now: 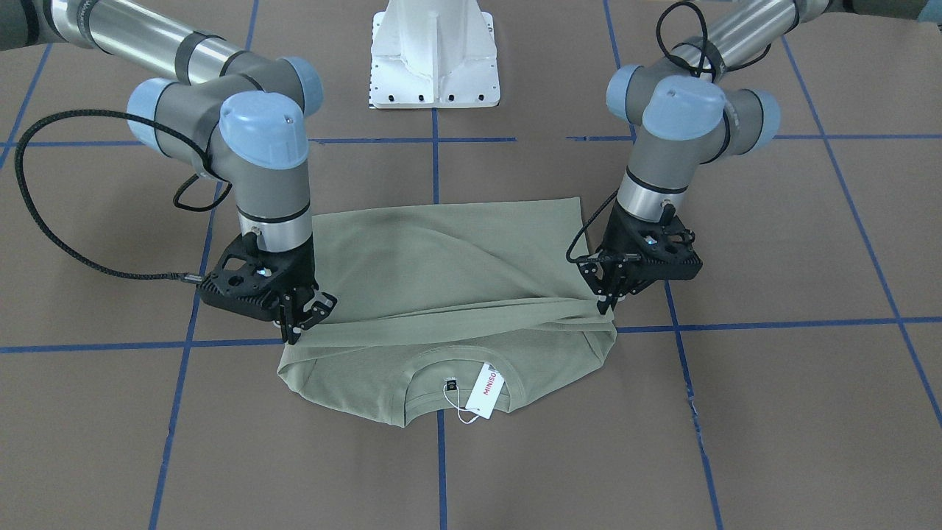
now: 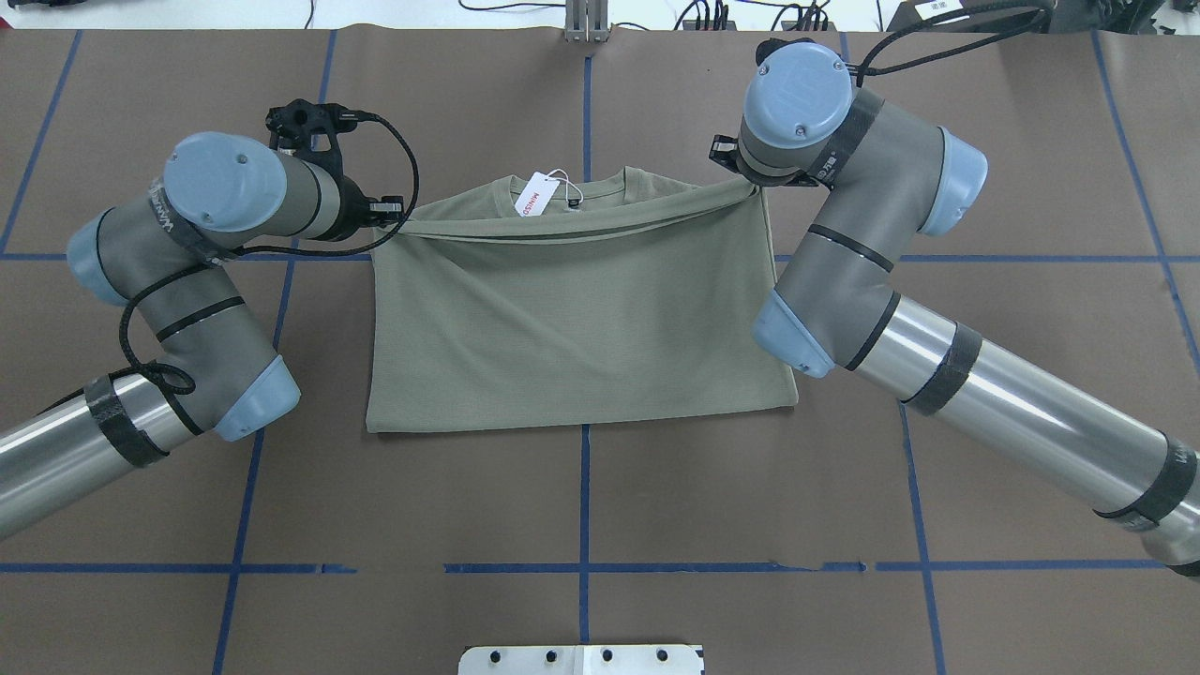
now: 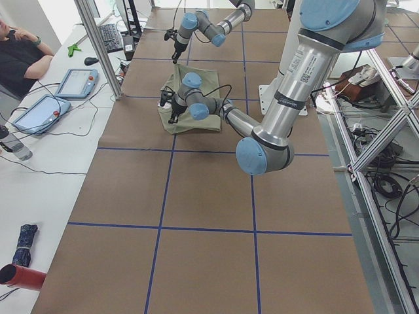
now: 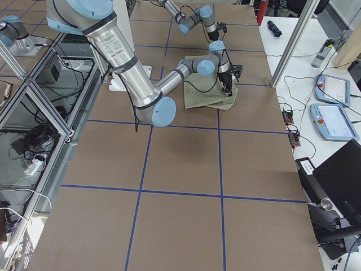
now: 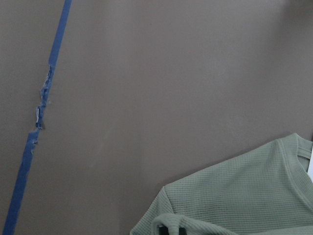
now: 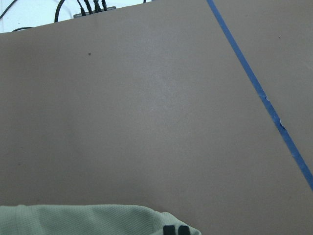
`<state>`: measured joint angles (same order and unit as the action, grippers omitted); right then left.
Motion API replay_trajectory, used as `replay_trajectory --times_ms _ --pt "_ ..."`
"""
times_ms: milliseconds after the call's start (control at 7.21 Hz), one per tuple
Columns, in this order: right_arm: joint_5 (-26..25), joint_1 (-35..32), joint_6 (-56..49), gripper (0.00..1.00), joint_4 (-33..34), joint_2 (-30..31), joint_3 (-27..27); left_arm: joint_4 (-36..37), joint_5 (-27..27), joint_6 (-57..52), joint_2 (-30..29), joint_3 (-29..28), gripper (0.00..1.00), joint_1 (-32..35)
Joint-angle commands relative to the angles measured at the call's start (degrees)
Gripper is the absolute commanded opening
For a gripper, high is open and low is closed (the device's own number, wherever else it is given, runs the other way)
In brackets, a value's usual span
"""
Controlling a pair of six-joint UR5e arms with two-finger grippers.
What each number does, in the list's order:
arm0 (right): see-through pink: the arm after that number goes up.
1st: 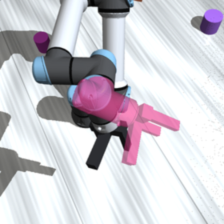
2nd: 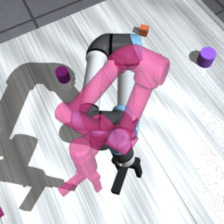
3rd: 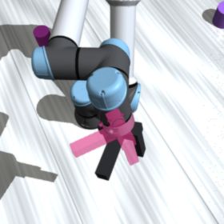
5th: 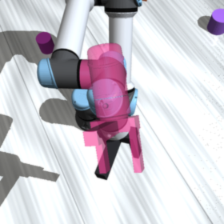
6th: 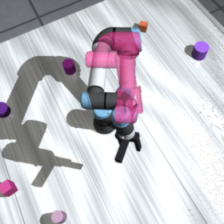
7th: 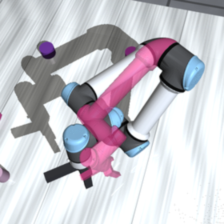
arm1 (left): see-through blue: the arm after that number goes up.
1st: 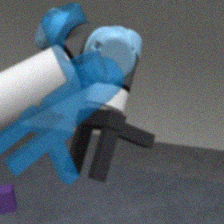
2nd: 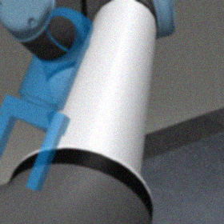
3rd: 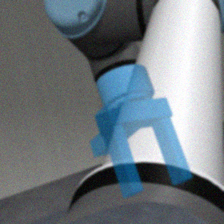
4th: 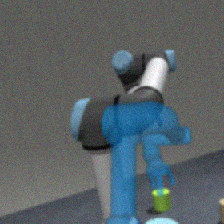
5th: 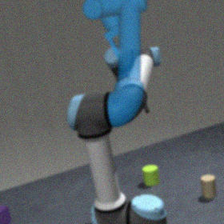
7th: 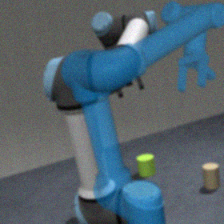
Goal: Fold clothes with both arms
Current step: 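Lay the hem near the collar and release with both grippers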
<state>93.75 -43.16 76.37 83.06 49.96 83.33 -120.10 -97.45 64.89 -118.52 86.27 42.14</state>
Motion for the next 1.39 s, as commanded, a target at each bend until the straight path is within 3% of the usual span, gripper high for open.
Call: replay_trajectory --times_ms 0,139,277,555,832,1110,1249 --pt "0.1 -0.1 -0.6 0.00 -0.3 0.0 -1.8 -0.2 0.1 -0.6 -0.2 -0.2 0.00 0.0" --pt "-0.1 0.2 -0.8 0.87 -0.3 0.0 -2.5 -0.2 0.1 -2.0 -0.2 -0.2 0.92 0.0" --pt "0.1 0.4 -1.7 1.00 -0.4 0.0 -2.4 0.0 -0.4 -6.7 -0.1 0.4 1.00 0.0" --pt "2.4 -0.2 -7.3 1.00 -0.5 0.7 0.2 -0.2 -0.9 -11.2 1.2 4.4 1.00 -0.2" --pt "2.4 -0.2 -7.2 1.00 -0.5 1.2 2.2 -0.6 -5.5 -9.2 9.1 13.3 1.00 -1.7" --pt "2.4 -0.2 -7.2 1.00 -0.5 1.2 2.7 -12.8 -4.0 -3.1 19.6 16.6 1.00 -6.7" --pt "2.4 -0.2 -7.2 1.00 -0.5 1.2 2.7 -15.1 -1.5 0.5 21.1 16.7 0.98 -9.5"
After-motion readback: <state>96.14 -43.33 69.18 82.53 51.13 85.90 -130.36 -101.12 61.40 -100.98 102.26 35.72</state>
